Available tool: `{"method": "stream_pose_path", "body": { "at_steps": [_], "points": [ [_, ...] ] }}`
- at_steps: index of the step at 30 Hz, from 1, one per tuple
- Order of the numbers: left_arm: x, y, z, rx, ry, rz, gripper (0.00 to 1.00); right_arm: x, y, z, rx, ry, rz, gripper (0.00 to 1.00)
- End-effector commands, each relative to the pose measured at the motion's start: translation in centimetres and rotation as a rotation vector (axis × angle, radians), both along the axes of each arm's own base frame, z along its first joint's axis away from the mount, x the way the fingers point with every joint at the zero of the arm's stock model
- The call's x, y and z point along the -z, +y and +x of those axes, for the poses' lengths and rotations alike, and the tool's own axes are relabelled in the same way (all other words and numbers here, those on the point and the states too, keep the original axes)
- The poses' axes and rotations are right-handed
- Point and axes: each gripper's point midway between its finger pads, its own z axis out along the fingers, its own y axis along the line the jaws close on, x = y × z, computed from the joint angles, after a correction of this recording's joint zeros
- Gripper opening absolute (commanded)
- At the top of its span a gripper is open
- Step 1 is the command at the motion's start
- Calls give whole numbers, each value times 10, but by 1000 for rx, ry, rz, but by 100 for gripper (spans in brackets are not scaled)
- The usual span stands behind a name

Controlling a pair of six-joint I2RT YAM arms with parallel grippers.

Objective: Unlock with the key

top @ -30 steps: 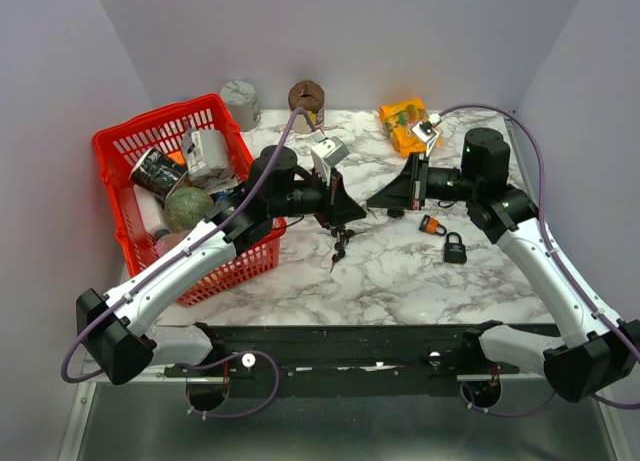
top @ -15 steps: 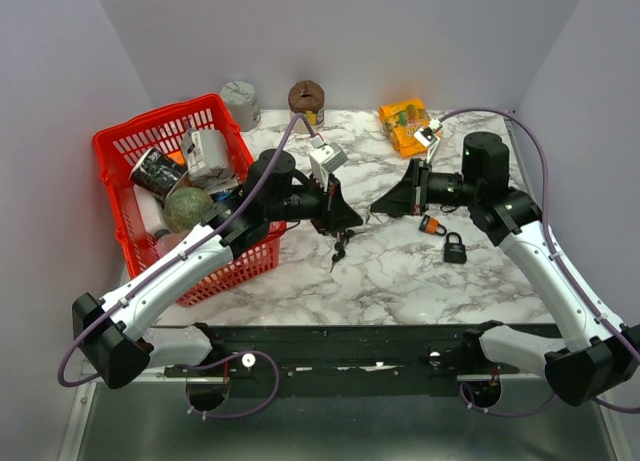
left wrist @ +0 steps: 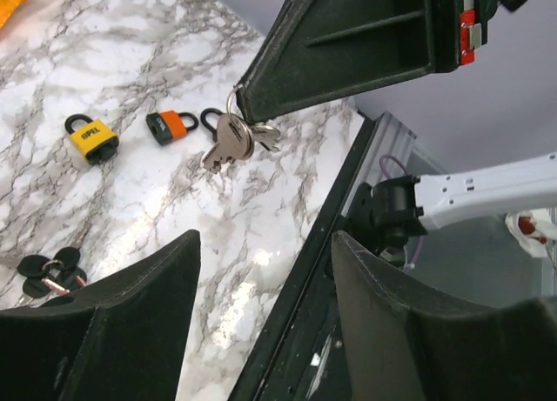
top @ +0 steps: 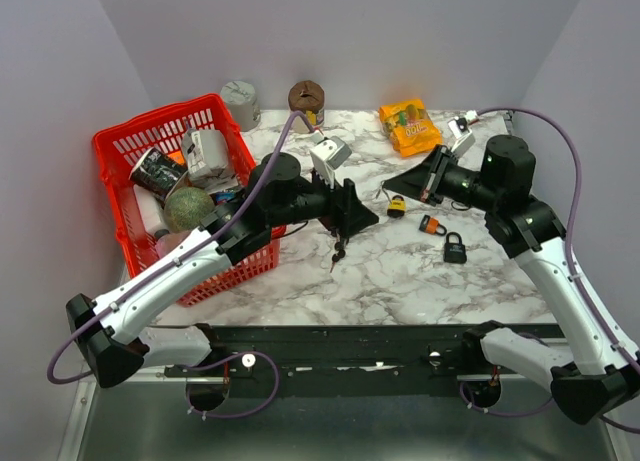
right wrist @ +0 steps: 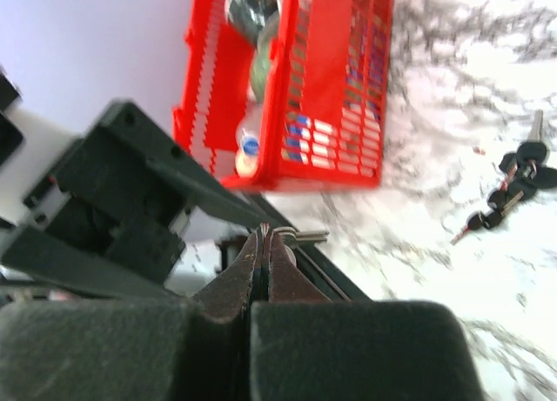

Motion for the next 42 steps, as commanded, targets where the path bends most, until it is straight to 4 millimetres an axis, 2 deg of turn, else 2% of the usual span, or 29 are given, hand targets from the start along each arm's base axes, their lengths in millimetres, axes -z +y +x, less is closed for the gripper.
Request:
{"method": "stream_pose_path", "body": {
  "at_steps": [1,4,10,15,20,23,28,29,33,38,40,42],
  "points": [
    [-34,-8,14,-136,-35,-101,69,-19,-11,19,189,21,123,1],
    [-37,-20,18,-160,-7,-108,69,-27,-18,23,239,3,127,1],
    [-43,-34,34,-238,32,-147,64,-27,-24,29,306,32,146,1],
    [-31,-49,50,-283,68,-103,59,-31,-27,29,330,36,162,1],
    [-32,-63,54,-274,79,-98,56,-34,-30,29,348,28,168,1],
    [-29,-64,63,-322,85,-87,53,-32,-30,28,347,36,170,1],
    [-29,-75,62,-294,91,-91,49,-30,-32,28,358,36,171,1],
    [-29,-74,63,-306,90,-92,47,-31,-32,27,359,35,172,1],
    [-24,-69,66,-337,98,-74,27,-32,-34,28,367,26,171,1],
    [-21,-66,67,-347,98,-52,11,-27,-34,29,373,30,162,1],
    [-18,-64,65,-342,93,-33,1,-25,-36,30,379,26,153,1],
    [-17,-60,62,-322,69,-14,0,-22,-39,31,393,17,134,1]
  ]
}}
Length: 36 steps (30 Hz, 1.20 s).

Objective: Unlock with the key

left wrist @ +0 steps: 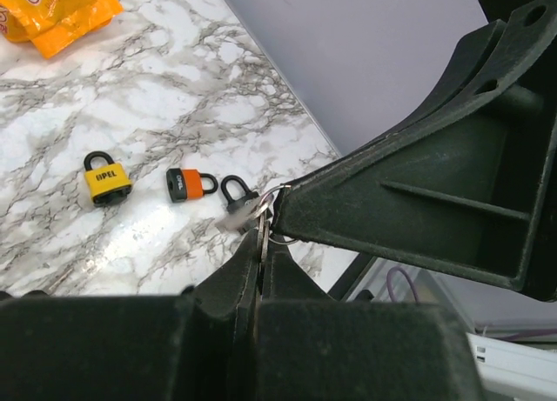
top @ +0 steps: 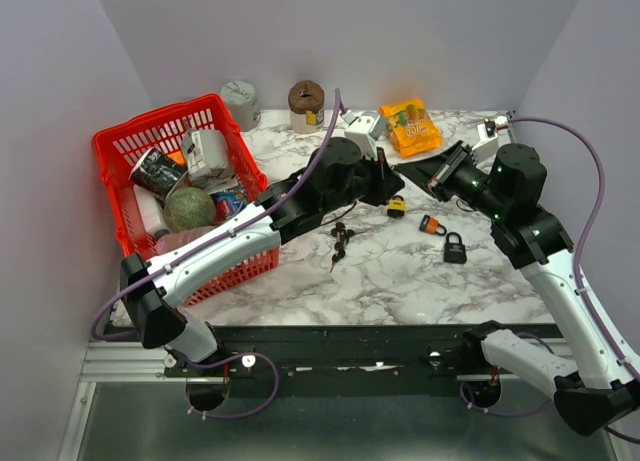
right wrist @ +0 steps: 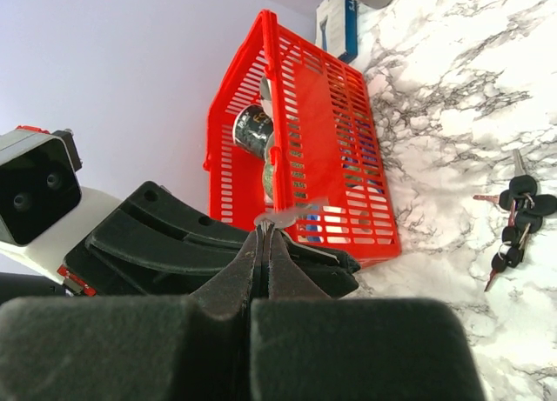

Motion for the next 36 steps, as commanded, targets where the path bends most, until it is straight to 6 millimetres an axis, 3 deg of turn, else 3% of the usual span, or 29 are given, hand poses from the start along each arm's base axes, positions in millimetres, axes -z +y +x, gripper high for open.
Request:
{"method": "stream_pose_path", "body": {
  "at_steps": [1,4,6,7,8,10,11,12,14,15,18,24,29,36],
  "points": [
    [-1,8,-4,20,-36,47,0,2,-10,4,54,-33,-33,1],
    [2,16,-13,78,-64,68,0,5,-18,2,71,-60,-99,7],
    [-3,23,-23,153,-80,50,0,7,-21,0,60,-102,-167,21],
    [6,26,-28,194,-79,64,0,4,-22,-2,47,-130,-188,30],
    [5,24,-45,301,-69,46,0,1,-23,-6,24,-184,-242,46],
    [8,35,-52,374,-50,40,0,-3,-21,-13,-29,-244,-288,60],
    [9,37,-60,434,-41,37,0,-2,-21,-16,-68,-296,-348,69],
    [15,43,-76,523,6,43,0,-8,-15,-25,-134,-338,-358,72],
    [18,51,-84,595,33,60,0,-8,-7,-37,-246,-410,-406,72],
    [25,58,-102,678,104,71,0,-9,7,-54,-384,-444,-380,70],
    [39,67,-120,775,202,114,0,0,27,-83,-647,-453,-322,64],
    [48,73,-135,851,279,128,0,7,38,-98,-757,-455,-313,54],
    [42,70,-136,870,278,103,0,30,50,-106,-842,-391,-308,49],
    [40,68,-135,871,279,100,0,49,58,-113,-908,-347,-306,48]
  ]
}}
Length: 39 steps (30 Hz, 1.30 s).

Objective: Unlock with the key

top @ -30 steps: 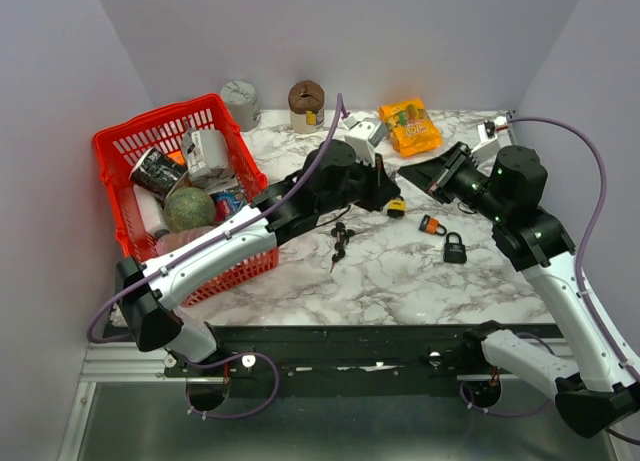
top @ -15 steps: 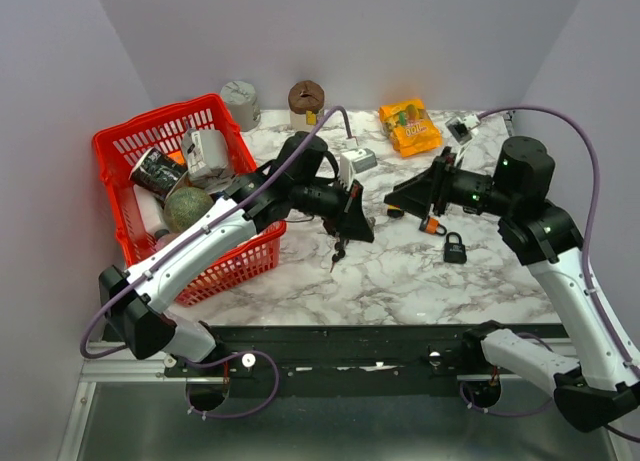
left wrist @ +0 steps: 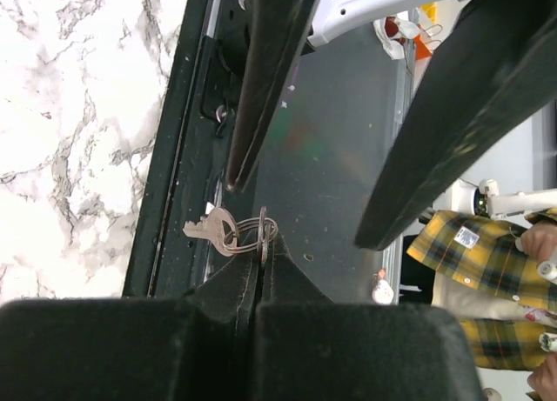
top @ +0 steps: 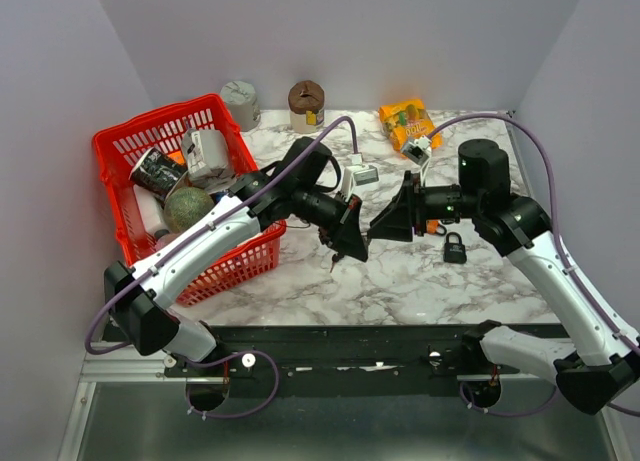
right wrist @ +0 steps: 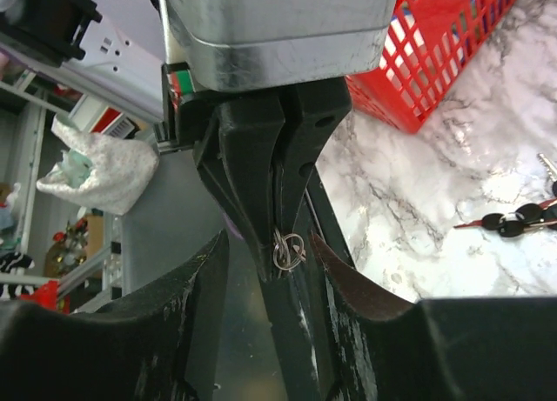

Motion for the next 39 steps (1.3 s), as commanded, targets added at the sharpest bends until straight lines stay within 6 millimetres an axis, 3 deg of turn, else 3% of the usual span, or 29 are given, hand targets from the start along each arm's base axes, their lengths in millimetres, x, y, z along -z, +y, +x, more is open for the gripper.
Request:
{"method": "stream_pose_path", "body": {
  "at_steps": [1,13,20,29,32,34,35,36,39],
  "points": [
    [-15,-2,-3,37,-6,-40,0,14,3,-12,-73,40,-17,48],
    [-16,-6,1,38,-9,-41,0,24,12,-21,-163,80,-26,34],
    [-19,-8,8,18,-32,-51,0,31,12,-24,-182,96,-39,1],
    [-25,-3,1,58,-25,-91,2,27,13,-27,-207,85,-8,1],
    [-31,-1,-5,75,-32,-122,8,22,14,-30,-235,86,11,1],
    [-33,1,-4,65,-40,-126,20,20,15,-28,-233,83,13,1],
    [-30,1,0,40,-43,-111,29,18,14,-28,-225,74,13,1],
    [-28,2,3,19,-43,-100,50,14,14,-27,-213,56,14,1],
    [-28,12,27,-122,-24,-88,68,9,10,-18,-123,-11,3,1]
  ]
}}
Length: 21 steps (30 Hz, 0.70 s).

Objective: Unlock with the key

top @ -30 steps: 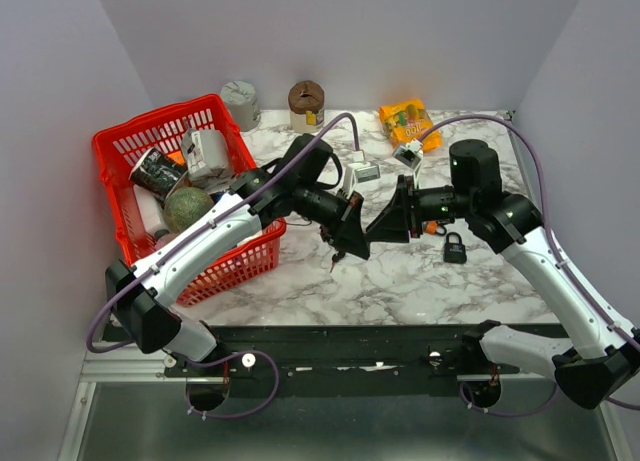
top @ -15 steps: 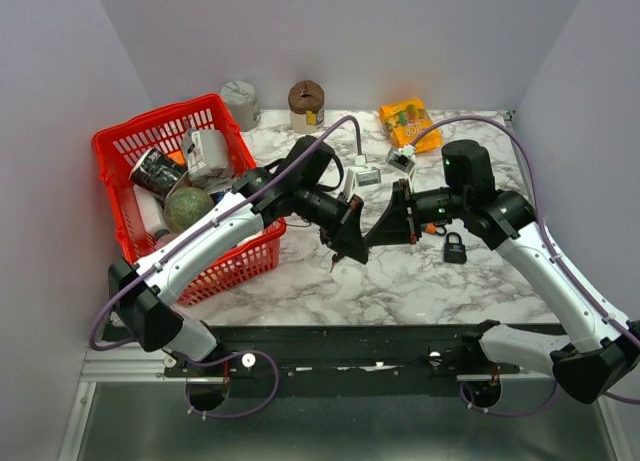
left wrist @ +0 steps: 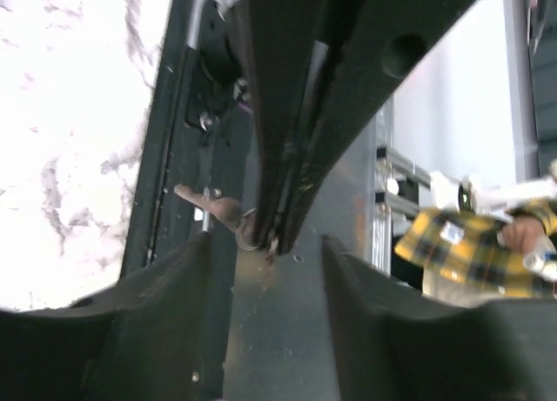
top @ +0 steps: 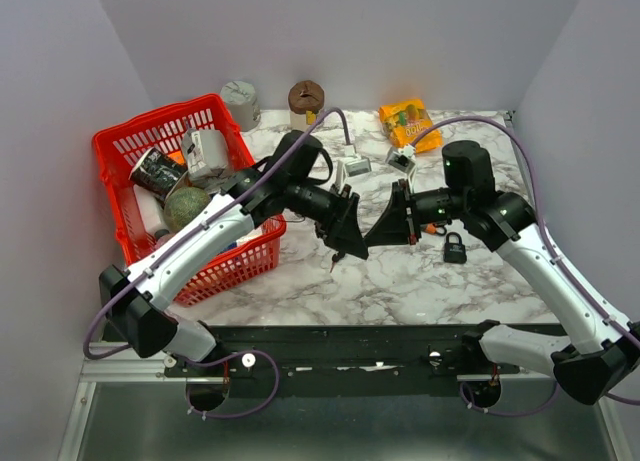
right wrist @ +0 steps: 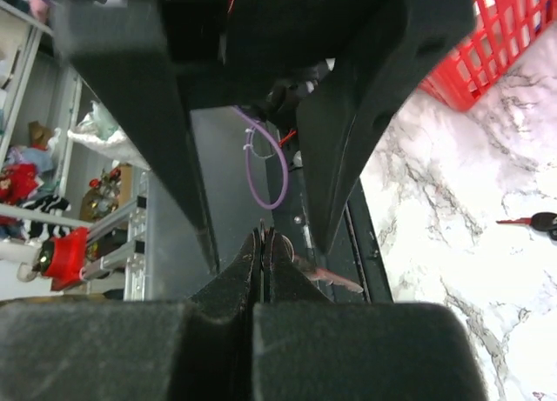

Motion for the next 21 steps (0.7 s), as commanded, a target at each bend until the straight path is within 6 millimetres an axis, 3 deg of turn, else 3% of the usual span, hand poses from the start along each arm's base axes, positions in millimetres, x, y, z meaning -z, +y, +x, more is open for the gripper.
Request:
{"method": "stream_pose_path", "body": {
  "at_steps": [1,3,5,9,13,17,21],
  "points": [
    [-20,12,32,-187,-63,-79,75,-11,-5,10,115,-95,0,1],
    [-29,24,57,-343,-12,-102,80,-25,-11,15,192,-180,33,1],
    [-43,33,73,-446,-5,-170,82,-26,-17,30,295,-238,31,1],
    [-53,34,93,-625,176,-173,81,-35,-29,46,417,-342,31,1],
    [-45,28,103,-741,480,-111,74,-44,-37,59,490,-463,31,1],
    [-32,25,105,-804,688,-53,72,-54,-41,71,527,-635,30,1],
    [-33,20,107,-818,820,-79,72,-55,-39,76,518,-742,11,1]
  ]
}}
